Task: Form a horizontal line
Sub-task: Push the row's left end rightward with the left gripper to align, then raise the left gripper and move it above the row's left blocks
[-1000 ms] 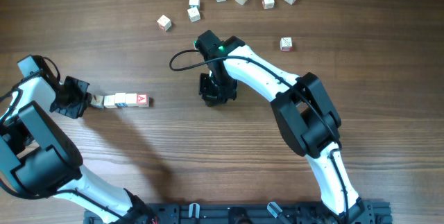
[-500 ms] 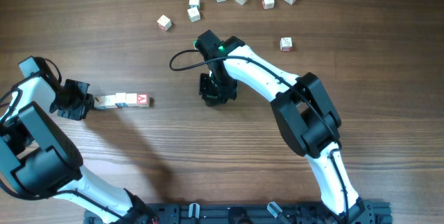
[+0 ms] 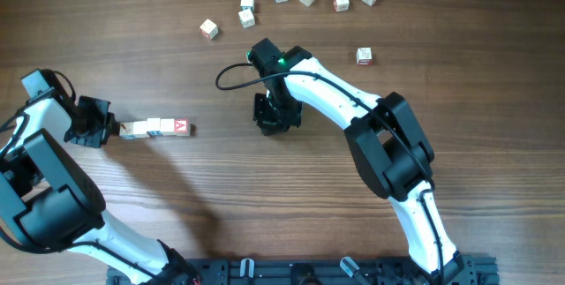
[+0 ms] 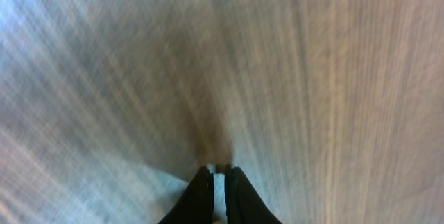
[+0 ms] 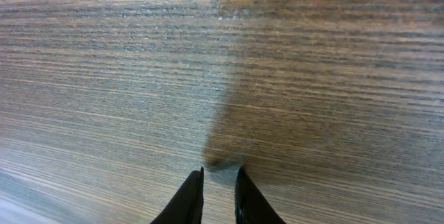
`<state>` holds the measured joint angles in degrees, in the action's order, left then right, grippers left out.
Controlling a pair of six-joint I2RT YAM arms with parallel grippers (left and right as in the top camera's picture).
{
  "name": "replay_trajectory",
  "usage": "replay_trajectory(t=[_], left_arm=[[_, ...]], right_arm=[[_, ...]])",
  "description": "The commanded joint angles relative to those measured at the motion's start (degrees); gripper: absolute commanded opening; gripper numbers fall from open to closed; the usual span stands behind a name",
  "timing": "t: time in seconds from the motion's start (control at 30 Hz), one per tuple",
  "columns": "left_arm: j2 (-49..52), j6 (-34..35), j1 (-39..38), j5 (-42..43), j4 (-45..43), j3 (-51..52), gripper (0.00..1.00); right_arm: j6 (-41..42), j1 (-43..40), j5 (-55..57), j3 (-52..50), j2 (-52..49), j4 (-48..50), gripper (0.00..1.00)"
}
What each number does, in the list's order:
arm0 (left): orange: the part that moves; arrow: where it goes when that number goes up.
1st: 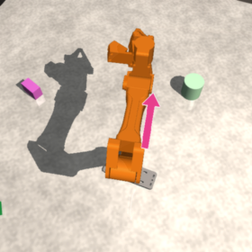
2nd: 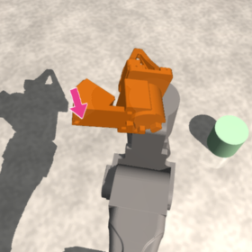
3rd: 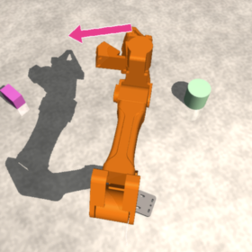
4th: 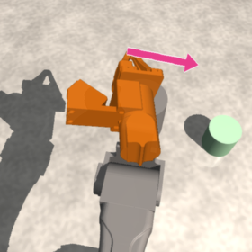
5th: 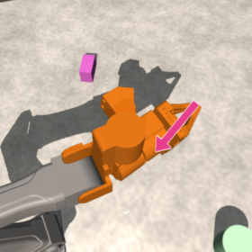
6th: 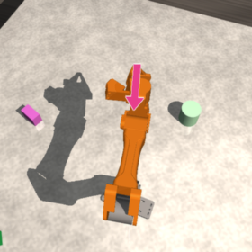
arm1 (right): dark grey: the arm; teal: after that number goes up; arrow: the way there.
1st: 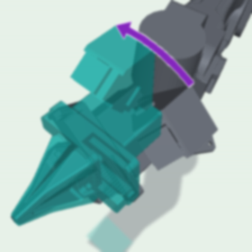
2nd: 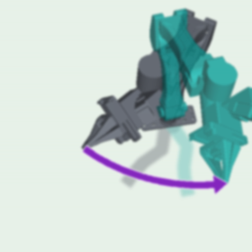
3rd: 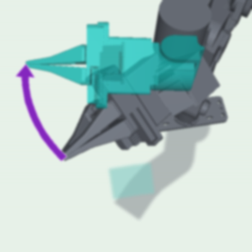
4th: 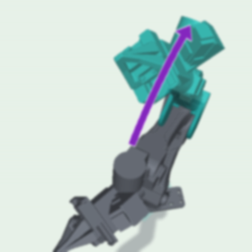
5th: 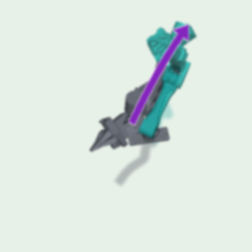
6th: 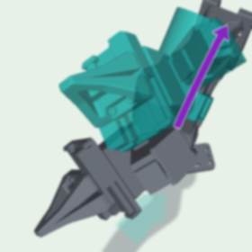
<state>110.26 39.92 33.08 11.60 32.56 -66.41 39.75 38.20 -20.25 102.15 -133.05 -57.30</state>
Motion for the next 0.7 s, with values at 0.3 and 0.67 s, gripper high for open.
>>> replay_trajectory(t=[0.3, 0.67], left_arm=[[0.8, -8.8, -3.5, 13.1, -13.9, -2.1, 0.04], [0.8, -26.3, -15.7, -0.9, 4.2, -19.2, 0.04]], right_arm=[[-0.7, -0.1, 7.1, -1.7, -2.9, 1.4, 0.18], [-2.3, -0.1, 7.3, -1.7, -2.9, 1.3, 0.18]])
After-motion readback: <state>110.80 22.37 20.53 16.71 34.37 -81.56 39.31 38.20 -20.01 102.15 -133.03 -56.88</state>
